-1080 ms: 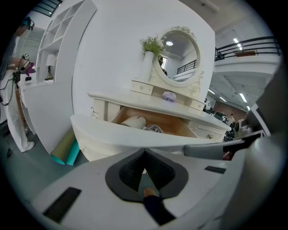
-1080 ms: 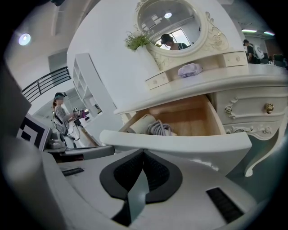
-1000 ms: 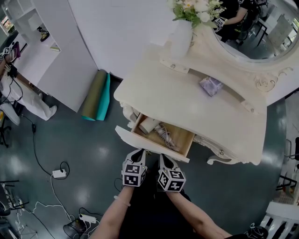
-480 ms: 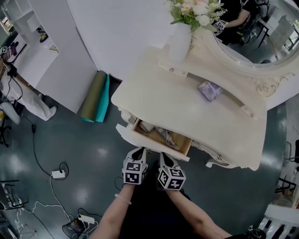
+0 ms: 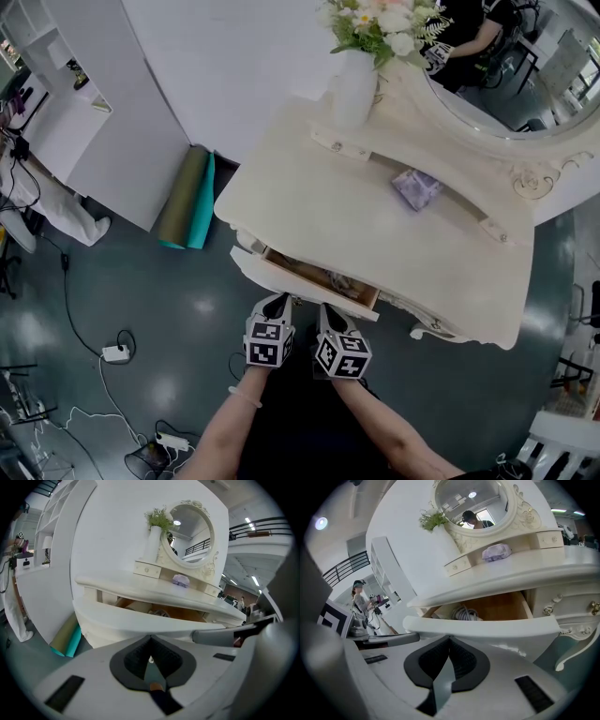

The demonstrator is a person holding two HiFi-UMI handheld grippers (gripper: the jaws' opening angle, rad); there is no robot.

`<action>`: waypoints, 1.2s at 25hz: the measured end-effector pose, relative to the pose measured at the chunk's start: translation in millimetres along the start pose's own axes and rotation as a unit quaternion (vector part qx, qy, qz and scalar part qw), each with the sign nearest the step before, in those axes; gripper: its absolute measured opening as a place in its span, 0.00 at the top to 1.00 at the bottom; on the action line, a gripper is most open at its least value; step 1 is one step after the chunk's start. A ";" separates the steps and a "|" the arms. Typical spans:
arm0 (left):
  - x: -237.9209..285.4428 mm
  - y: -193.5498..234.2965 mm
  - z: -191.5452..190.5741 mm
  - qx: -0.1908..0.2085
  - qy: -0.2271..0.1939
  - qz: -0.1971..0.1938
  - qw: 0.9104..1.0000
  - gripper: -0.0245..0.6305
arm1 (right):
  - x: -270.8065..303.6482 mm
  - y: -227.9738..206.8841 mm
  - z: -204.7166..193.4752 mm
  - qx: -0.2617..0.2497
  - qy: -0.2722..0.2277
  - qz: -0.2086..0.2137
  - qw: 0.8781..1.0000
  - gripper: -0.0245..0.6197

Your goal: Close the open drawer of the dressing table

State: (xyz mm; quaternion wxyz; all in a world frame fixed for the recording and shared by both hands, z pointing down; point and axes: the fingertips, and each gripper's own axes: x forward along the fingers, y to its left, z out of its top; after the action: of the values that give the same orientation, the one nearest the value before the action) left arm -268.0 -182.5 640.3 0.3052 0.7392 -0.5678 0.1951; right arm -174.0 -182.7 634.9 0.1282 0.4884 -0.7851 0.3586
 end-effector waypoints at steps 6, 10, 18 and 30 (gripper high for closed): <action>11.2 -0.6 10.2 0.002 0.001 0.002 1.000 0.93 | 8.3 -7.2 10.0 0.000 -0.001 -0.001 1.000 0.92; 17.6 -0.9 15.9 0.002 0.000 0.004 1.000 0.93 | 13.3 -10.6 16.5 -0.004 -0.003 0.002 1.000 0.92; 31.6 -1.7 26.5 0.002 -0.001 0.008 1.000 0.93 | 23.2 -18.6 28.9 -0.003 -0.006 0.005 1.000 0.92; 48.4 -3.4 41.6 -0.003 -0.003 0.012 1.000 0.93 | 34.8 -29.1 44.7 -0.004 -0.009 0.004 1.000 0.92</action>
State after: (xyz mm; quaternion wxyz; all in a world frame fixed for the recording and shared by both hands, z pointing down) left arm -253.6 -244.7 639.6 0.3032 0.7322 -0.5778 0.1950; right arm -159.4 -244.7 635.0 0.1215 0.4878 -0.7897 0.3516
